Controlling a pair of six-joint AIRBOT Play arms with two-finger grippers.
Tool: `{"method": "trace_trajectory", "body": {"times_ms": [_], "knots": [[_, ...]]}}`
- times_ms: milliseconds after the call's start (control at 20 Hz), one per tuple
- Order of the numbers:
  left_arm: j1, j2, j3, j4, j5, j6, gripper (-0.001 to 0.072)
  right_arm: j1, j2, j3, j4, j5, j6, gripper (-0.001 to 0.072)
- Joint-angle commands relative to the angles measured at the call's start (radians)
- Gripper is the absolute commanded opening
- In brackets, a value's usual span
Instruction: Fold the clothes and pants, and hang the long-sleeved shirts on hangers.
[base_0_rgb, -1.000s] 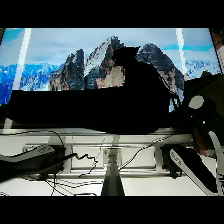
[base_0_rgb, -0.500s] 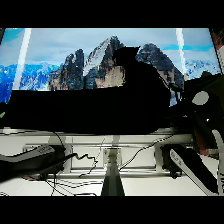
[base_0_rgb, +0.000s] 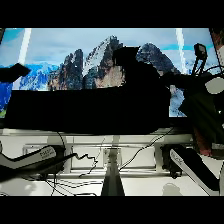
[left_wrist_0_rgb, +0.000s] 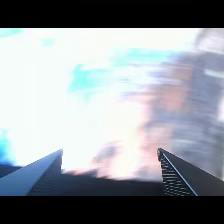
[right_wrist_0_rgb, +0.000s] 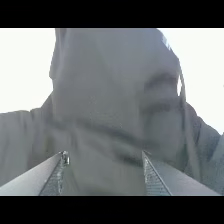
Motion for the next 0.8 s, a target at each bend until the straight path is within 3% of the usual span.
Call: {"method": "trace_trajectory", "body": {"times_ms": [0, 100, 150, 250, 400, 500, 550, 750], "knots": [[-0.362, 0.0, 0.011, -0.095, 0.069, 0.045, 0.0616, 0.0, -0.006, 0.018, -0.009, -0.117, 0.0, 0.0537], [-0.597, -0.006, 0.032, -0.072, 0.224, 0.057, 0.0615, 0.0, -0.006, 0.018, -0.032, -0.115, 0.0, 0.0537], [-0.709, -0.025, 0.059, -0.019, 0.324, 0.047, 0.057, 0.0, -0.007, 0.018, -0.043, -0.115, 0.0, 0.0537], [-0.869, -0.11, 0.147, 0.118, 0.438, -0.093, 0.0537, 0.0, -0.007, 0.018, -0.061, -0.116, 0.0, 0.0537], [-0.975, -0.307, 0.32, 0.197, 0.413, -0.298, 0.0539, 0.0, -0.006, 0.018, -0.072, -0.114, -0.001, 0.0537], [-0.99, -0.433, 0.43, 0.198, 0.353, -0.306, 0.0565, 0.0, -0.007, 0.018, -0.085, -0.114, -0.001, 0.0537], [-0.993, -0.49, 0.48, 0.198, 0.328, -0.306, 0.0615, 0.0, -0.007, 0.018, -0.089, -0.114, -0.001, 0.0537], [-0.988, -0.646, 0.593, 0.198, 0.313, -0.299, 0.0623, 0.0, -0.007, 0.018, -0.09, -0.114, -0.007, 0.0538]]}}
